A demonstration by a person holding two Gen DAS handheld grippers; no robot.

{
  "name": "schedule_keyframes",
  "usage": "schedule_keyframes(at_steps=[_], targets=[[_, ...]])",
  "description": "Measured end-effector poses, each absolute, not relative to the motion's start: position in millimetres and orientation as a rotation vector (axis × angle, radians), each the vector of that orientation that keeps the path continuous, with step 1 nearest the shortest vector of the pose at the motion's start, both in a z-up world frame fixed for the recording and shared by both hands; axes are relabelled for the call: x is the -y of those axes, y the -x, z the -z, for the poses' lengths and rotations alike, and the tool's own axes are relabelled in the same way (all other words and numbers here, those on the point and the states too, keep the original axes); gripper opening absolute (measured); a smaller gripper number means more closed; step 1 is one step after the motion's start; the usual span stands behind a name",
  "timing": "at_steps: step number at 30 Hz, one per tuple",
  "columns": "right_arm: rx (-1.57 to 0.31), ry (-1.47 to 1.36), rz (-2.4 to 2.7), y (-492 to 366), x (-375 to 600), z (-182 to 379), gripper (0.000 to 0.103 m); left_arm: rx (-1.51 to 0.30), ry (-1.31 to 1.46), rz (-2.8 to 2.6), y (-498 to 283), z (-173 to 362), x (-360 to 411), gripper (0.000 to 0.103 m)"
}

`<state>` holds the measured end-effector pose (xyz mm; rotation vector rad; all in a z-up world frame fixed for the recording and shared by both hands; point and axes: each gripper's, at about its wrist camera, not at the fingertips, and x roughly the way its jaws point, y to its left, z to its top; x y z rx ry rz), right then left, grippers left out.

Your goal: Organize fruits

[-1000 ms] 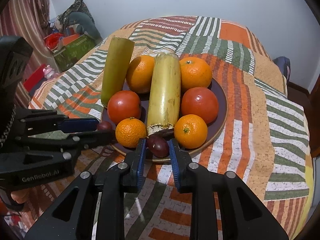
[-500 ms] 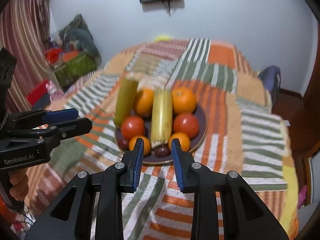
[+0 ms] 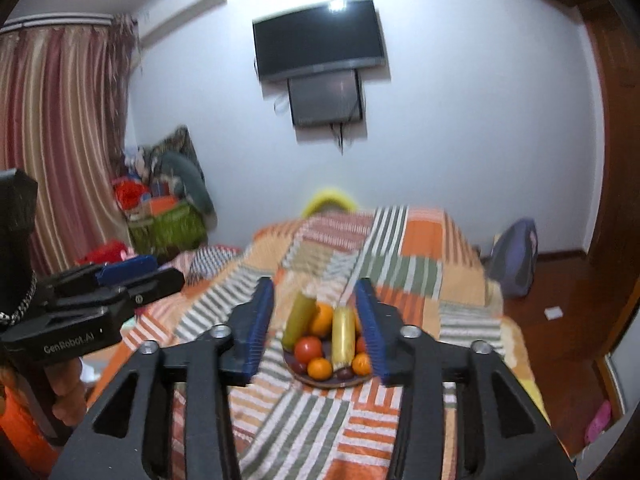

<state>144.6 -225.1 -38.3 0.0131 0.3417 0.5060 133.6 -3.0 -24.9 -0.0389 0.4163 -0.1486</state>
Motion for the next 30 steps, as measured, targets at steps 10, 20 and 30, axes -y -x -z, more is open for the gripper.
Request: schedule_keyframes(at_steps=[10,20,30], targets=[[-0.194,-0.017,-0.479,-106,224,19,0.071,-0.282,0.025,0.12,-81,-6,6,0.087],[-0.134,-0.036,-0.401,-94,223,19,0.102,-0.226,0.019,0.085,-62,-9,9,0.1],[-0.144,-0.02,-0.389,-88,225,26,0.103,-0.216,0.018,0.069,-55,-8,8,0.103]])
